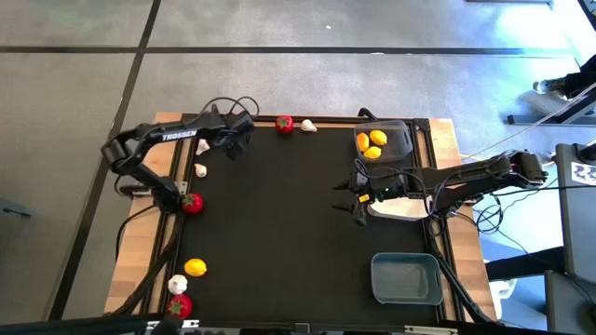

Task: Sort produce into baskets
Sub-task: Put the lemon into the black bin

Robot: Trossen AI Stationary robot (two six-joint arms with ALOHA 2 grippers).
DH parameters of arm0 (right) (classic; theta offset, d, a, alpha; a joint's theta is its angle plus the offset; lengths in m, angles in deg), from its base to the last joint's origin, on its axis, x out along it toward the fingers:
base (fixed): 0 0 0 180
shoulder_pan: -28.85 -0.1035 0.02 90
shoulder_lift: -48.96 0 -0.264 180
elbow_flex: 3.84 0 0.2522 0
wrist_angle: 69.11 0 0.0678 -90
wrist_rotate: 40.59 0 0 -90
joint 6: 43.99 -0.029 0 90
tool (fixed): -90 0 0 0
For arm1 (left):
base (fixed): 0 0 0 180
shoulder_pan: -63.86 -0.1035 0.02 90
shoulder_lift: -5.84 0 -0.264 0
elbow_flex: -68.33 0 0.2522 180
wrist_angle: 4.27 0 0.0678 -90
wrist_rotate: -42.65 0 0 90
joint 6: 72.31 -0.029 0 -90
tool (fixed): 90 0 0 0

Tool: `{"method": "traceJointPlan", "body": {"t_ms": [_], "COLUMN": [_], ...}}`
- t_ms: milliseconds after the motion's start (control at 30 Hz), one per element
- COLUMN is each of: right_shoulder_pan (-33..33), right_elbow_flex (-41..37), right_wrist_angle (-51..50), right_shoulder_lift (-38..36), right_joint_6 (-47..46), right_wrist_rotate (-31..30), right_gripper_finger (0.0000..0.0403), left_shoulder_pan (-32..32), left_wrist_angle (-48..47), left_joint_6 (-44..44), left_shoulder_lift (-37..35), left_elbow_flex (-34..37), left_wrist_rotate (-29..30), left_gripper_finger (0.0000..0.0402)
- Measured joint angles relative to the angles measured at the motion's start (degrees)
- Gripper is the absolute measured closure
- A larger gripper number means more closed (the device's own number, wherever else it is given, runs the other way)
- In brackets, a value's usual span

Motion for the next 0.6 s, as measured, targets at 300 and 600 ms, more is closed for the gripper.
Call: {"method": "traceJointPlan", "body": {"t_ms": [300,600], "right_shoulder_pan": [0.0,0.0], "right_elbow_flex": [0.0,0.0], "right_wrist_angle": [0.0,0.0], "right_shoulder_lift": [0.0,0.0], "right_joint_6": [0.0,0.0], "right_wrist_rotate": [0.0,0.0], "right_gripper_finger": [0.0123,0.0123], "left_shoulder_pan": [-4.7,-9.9], "left_wrist_angle": [4.4,9.5], "left_joint_6": [-5.3,-12.1], "left_shoulder_lift": [6.1,8.9], "left_elbow_flex": [0.0,0.0], "left_wrist_rotate": [0.3,0.1], "left_gripper_finger": [0.0092,0.0092]}}
